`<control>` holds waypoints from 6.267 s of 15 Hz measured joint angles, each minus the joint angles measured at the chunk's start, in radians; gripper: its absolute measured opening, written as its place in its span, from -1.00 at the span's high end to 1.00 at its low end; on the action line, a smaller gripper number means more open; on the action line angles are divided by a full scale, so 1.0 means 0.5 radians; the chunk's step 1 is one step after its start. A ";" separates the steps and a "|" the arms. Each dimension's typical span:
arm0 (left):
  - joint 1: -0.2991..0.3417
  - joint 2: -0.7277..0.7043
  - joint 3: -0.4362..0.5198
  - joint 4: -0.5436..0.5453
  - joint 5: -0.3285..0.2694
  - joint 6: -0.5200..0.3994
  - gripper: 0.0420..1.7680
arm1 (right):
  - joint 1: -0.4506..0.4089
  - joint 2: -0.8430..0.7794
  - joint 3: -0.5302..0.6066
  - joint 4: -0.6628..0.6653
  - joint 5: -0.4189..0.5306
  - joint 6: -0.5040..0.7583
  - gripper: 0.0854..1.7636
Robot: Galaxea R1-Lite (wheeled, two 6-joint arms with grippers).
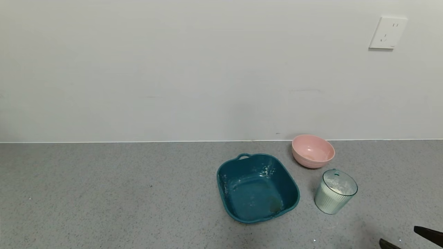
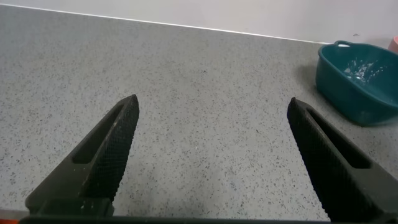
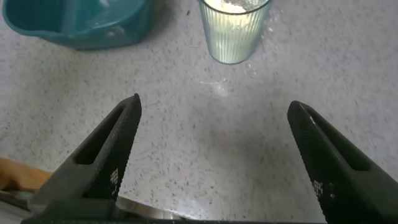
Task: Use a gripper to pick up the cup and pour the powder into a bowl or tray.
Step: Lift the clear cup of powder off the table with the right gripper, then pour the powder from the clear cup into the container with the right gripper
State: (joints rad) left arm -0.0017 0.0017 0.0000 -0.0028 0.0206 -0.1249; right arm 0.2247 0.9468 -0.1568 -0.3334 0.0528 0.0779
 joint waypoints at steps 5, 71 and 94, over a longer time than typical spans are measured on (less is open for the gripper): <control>0.000 0.000 0.000 0.001 0.000 0.000 -0.94 | 0.037 0.384 0.034 -0.282 -0.005 0.127 -0.94; 0.000 0.000 0.000 0.000 0.000 0.000 -0.94 | -0.084 1.397 -0.681 -0.767 -0.102 -0.288 -0.46; 0.000 0.000 0.000 0.000 0.000 0.000 -0.94 | 0.502 1.653 -1.182 -0.751 -0.944 -2.070 -0.45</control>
State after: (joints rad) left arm -0.0017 0.0017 0.0000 -0.0028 0.0206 -0.1249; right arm 0.4757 1.7732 -0.7479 -0.7089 -0.4194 -0.9572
